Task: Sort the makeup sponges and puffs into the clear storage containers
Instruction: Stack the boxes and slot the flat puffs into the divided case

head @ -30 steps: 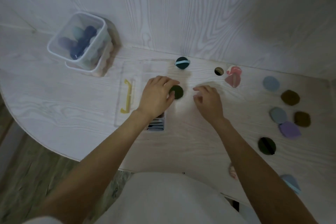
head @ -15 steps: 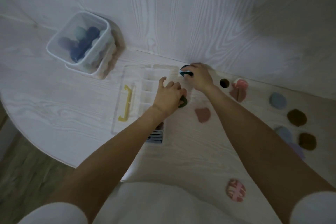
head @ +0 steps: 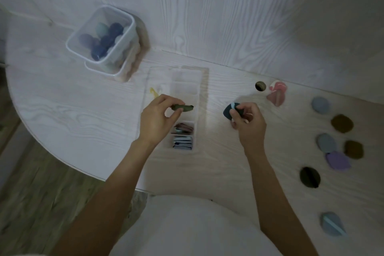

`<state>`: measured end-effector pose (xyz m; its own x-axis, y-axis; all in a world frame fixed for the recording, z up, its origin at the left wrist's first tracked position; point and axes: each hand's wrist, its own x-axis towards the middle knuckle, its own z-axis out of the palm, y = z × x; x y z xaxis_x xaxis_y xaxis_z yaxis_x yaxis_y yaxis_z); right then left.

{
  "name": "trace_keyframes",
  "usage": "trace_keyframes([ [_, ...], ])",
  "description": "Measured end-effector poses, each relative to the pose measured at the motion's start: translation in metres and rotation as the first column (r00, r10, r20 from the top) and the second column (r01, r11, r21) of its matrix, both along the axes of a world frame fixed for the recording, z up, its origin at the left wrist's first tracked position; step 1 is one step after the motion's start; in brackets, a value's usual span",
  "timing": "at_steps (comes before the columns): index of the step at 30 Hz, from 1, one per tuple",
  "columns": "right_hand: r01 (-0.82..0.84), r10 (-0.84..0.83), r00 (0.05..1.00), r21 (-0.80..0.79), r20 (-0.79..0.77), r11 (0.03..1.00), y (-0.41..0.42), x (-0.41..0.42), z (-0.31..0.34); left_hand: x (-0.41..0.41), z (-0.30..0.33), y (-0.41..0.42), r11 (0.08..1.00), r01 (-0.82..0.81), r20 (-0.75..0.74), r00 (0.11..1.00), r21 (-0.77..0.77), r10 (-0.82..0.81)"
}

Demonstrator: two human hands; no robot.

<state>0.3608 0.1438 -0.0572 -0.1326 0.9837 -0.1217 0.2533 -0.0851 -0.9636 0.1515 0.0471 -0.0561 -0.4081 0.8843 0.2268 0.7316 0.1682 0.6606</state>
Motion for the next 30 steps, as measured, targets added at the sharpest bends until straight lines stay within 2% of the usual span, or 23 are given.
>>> trace_keyframes([
  [3, -0.036, 0.036, 0.999, -0.030, -0.011, 0.999, -0.021, 0.008, 0.008, 0.003, -0.010, -0.008, 0.992, 0.083, -0.152, 0.984, -0.098, -0.098],
  [8, -0.047, 0.047, 0.998, 0.001, 0.051, 0.999, -0.037, -0.007, 0.006, 0.006, -0.023, -0.015, 0.962, 0.144, -0.276, 0.939, -0.232, -0.207],
  [11, -0.122, 0.117, 0.989, 0.046, 0.088, 0.991, -0.036, -0.025, 0.010, 0.001, -0.025, -0.018, 0.953, 0.150, -0.276, 0.935, -0.263, -0.223],
  [13, -0.200, 0.180, 0.973, 0.138, 0.144, 0.970, -0.032, -0.041, 0.016, -0.003, -0.025, -0.019, 0.948, 0.183, -0.255, 0.934, -0.260, -0.250],
  [18, -0.429, 0.307, 0.860, 0.251, 0.408, 0.868, -0.024, -0.073, 0.006, -0.013, -0.025, -0.017, 0.951, 0.232, -0.282, 0.916, -0.204, -0.284],
  [23, -0.557, 0.253, 0.731, 0.340, 0.634, 0.758, -0.029, -0.082, -0.010, -0.018, -0.027, -0.022, 0.957, 0.238, -0.324, 0.904, -0.165, -0.281],
  [26, -0.571, 0.206, 0.670, 0.317, 0.714, 0.758, -0.031, -0.089, -0.014, -0.017, -0.030, -0.024, 0.957, 0.241, -0.328, 0.902, -0.160, -0.282],
  [30, -0.587, 0.288, 0.608, 0.174, 0.739, 0.791, -0.027, -0.091, -0.011, -0.017, -0.032, -0.026, 0.963, 0.216, -0.313, 0.914, -0.161, -0.257],
])
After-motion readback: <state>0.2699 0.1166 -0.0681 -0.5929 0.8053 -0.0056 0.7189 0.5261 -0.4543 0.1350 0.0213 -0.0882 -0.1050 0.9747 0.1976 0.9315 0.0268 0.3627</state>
